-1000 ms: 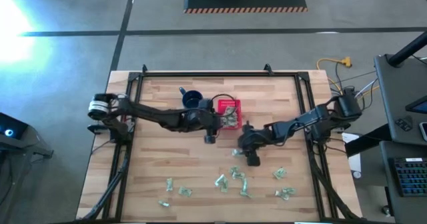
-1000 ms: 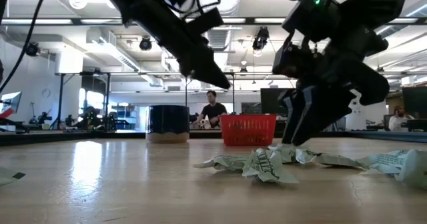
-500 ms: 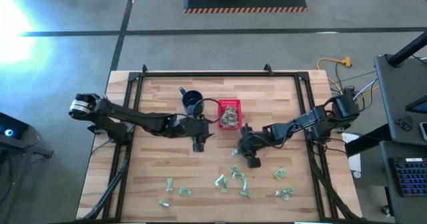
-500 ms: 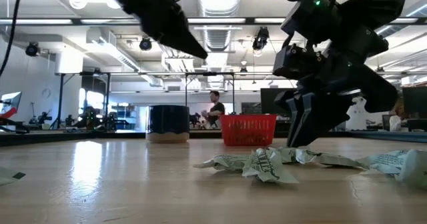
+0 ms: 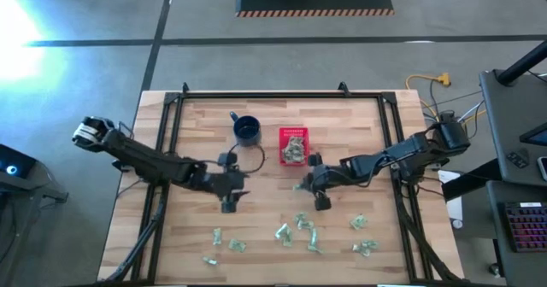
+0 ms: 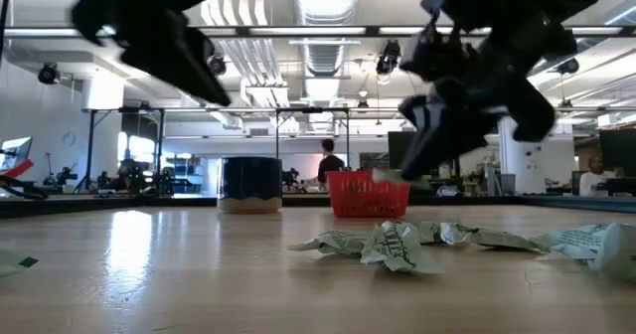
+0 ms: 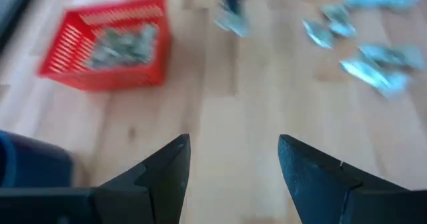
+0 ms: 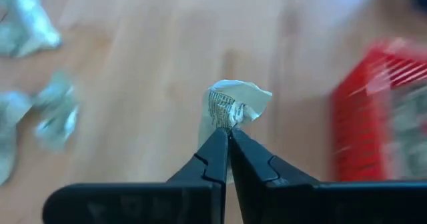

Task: Pick and place items into bin
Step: Put the green stevia packet into the red bin

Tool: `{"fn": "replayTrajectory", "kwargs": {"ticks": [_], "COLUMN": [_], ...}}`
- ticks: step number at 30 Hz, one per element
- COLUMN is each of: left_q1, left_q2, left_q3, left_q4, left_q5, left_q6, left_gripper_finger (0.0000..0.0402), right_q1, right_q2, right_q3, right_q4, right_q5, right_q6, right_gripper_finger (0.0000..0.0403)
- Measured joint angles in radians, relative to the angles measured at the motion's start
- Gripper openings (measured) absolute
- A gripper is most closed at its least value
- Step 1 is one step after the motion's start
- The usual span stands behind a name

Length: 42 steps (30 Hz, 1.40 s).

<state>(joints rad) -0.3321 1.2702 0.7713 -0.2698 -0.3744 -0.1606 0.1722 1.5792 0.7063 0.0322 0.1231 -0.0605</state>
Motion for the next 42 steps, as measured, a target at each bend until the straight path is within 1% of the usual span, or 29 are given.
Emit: {"fn": "replayTrajectory", "kwargs": {"ticks": [3,7,9,13,17,21,23,25,31,34,38,42], "left_q1": [-0.064,-0.130,-0.155,-0.184,-0.200,-0.207,-0.208,-0.209,-0.216,-0.230,-0.253,-0.272], "left_q2": [-0.005,0.013,0.033,0.076,0.125,0.177,0.203,0.225,0.266,0.274,0.291,0.327], "left_q3": [-0.029,-0.055,-0.062,-0.062,-0.061,-0.061,-0.058,-0.057,-0.049,-0.044,-0.044,-0.036], "left_q4": [-0.001,0.044,0.068,0.139,0.217,0.265,0.265,0.266,0.268,0.273,0.308,0.320], "left_q5": [0.031,0.106,0.128,0.189,0.254,0.312,0.332,0.351,0.435,0.450,0.451,0.442], "left_q6": [-0.015,-0.017,-0.017,-0.017,-0.018,-0.039,-0.055,-0.072,-0.143,-0.166,-0.182,-0.201], "left_gripper_finger": [0.0210,0.0210,0.0210,0.0210,0.0210,0.0210,0.0210,0.0210,0.0210,0.0210,0.0210,0.0210], "right_q1": [0.000,-0.011,-0.034,-0.107,-0.176,-0.210,-0.218,-0.225,-0.231,-0.233,-0.224,-0.211], "right_q2": [-0.047,-0.088,-0.090,-0.077,-0.048,-0.021,-0.013,-0.013,-0.023,-0.036,-0.066,-0.101], "right_q3": [0.009,0.025,0.038,0.052,0.056,0.056,0.055,0.055,0.055,0.055,0.055,0.055], "right_q4": [0.002,0.008,0.012,0.014,0.010,0.008,0.009,0.008,0.012,0.014,0.015,0.010], "right_q5": [0.100,0.296,0.351,0.348,0.344,0.334,0.306,0.289,0.294,0.295,0.295,0.295], "right_q6": [-0.054,-0.126,-0.153,-0.150,-0.102,-0.084,-0.083,-0.077,-0.074,-0.082,-0.106,-0.132], "right_gripper_finger": [0.0009,0.0009,0.0009,0.0009,0.0009,0.0014,0.0028,0.0051,0.0131,0.0158,0.0175,0.0177]}}
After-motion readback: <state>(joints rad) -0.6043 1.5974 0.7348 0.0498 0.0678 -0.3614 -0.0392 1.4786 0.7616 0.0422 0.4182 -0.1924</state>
